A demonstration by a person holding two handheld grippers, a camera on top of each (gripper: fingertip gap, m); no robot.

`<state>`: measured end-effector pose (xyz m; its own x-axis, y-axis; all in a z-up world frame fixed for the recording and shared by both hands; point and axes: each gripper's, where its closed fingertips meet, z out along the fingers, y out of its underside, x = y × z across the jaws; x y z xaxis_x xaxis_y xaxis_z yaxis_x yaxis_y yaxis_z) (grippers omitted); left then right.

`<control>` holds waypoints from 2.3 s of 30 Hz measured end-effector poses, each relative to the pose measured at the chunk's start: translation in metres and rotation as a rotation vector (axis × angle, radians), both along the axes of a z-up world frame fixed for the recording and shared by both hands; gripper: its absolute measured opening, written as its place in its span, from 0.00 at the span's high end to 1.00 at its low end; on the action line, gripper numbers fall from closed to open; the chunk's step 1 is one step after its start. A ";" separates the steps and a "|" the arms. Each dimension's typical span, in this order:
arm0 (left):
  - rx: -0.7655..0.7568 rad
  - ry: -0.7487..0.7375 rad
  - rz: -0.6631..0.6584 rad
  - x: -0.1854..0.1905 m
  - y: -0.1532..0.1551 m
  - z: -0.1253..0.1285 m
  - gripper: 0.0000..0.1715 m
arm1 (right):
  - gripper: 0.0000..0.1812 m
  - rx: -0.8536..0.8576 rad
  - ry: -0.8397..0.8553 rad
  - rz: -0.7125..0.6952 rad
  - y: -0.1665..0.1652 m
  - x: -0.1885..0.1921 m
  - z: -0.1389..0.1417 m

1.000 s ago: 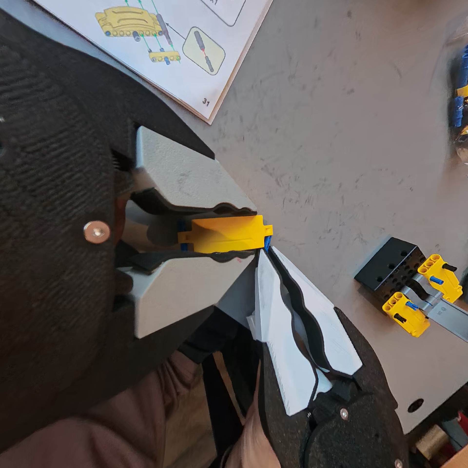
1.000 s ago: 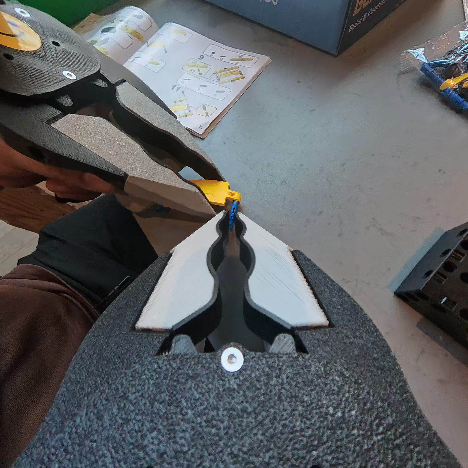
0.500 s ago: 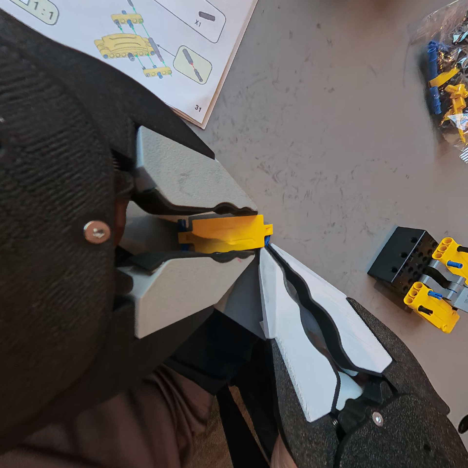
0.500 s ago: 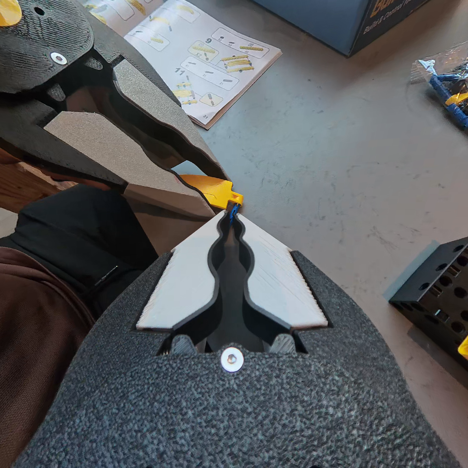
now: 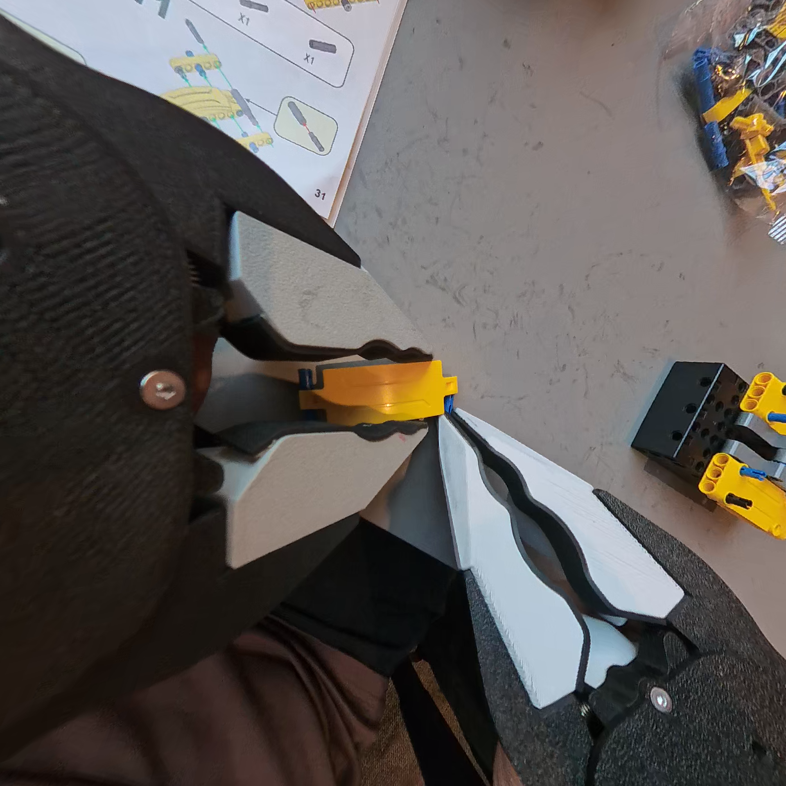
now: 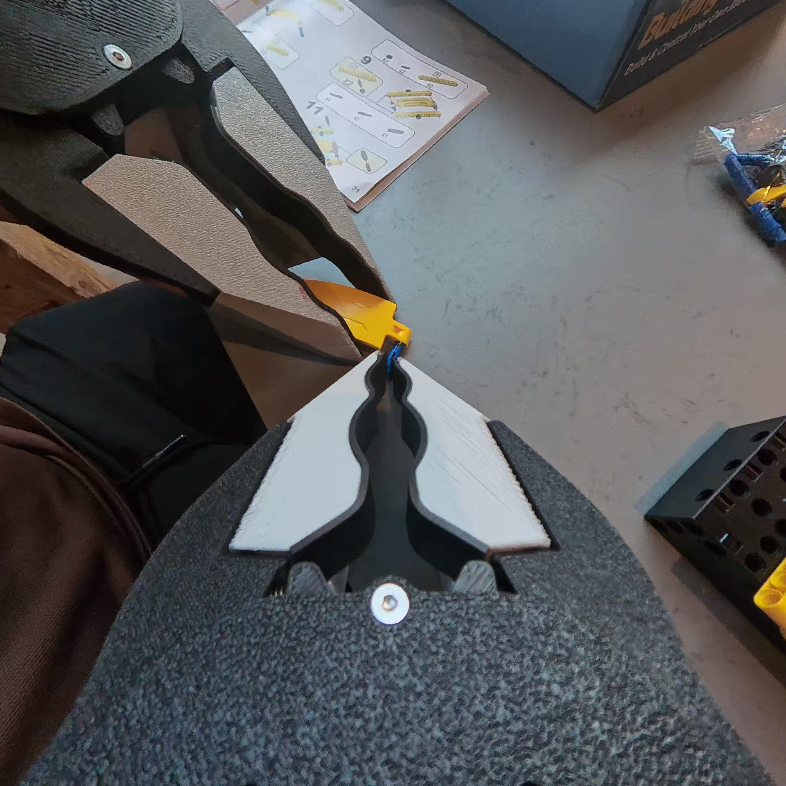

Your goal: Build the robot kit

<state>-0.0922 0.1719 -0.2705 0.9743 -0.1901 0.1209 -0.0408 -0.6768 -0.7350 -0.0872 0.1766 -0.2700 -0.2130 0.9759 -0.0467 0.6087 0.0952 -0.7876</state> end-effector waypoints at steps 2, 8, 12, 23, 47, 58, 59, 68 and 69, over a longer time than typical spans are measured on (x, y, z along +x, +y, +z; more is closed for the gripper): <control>-0.002 0.017 -0.013 0.000 -0.001 0.000 0.86 | 0.99 0.000 -0.001 0.006 -0.001 0.000 0.000; -0.005 0.036 -0.065 0.000 -0.003 -0.001 0.86 | 0.99 -0.012 -0.005 0.029 -0.003 0.001 0.000; -0.007 0.043 -0.096 0.001 -0.004 -0.001 0.86 | 1.00 -0.039 -0.017 0.041 -0.005 0.001 0.000; -0.014 0.058 -0.153 0.002 -0.007 -0.001 0.86 | 1.00 -0.019 -0.021 0.075 -0.009 0.001 0.001; -0.004 0.053 -0.183 0.002 -0.007 -0.001 0.86 | 0.84 0.271 0.055 0.369 0.000 0.016 0.021; -0.005 0.052 -0.213 0.005 -0.007 -0.001 0.86 | 0.82 0.258 0.042 0.527 -0.007 0.006 0.003; -0.005 0.053 -0.214 0.005 -0.007 -0.001 0.86 | 0.85 0.242 0.034 0.548 -0.009 0.008 0.002; 0.009 0.097 -0.358 0.007 -0.009 -0.002 0.86 | 0.80 0.180 0.008 0.600 -0.011 0.006 0.001; 0.011 0.100 -0.366 0.008 -0.009 -0.002 0.86 | 0.84 0.192 0.016 0.628 -0.015 0.008 0.001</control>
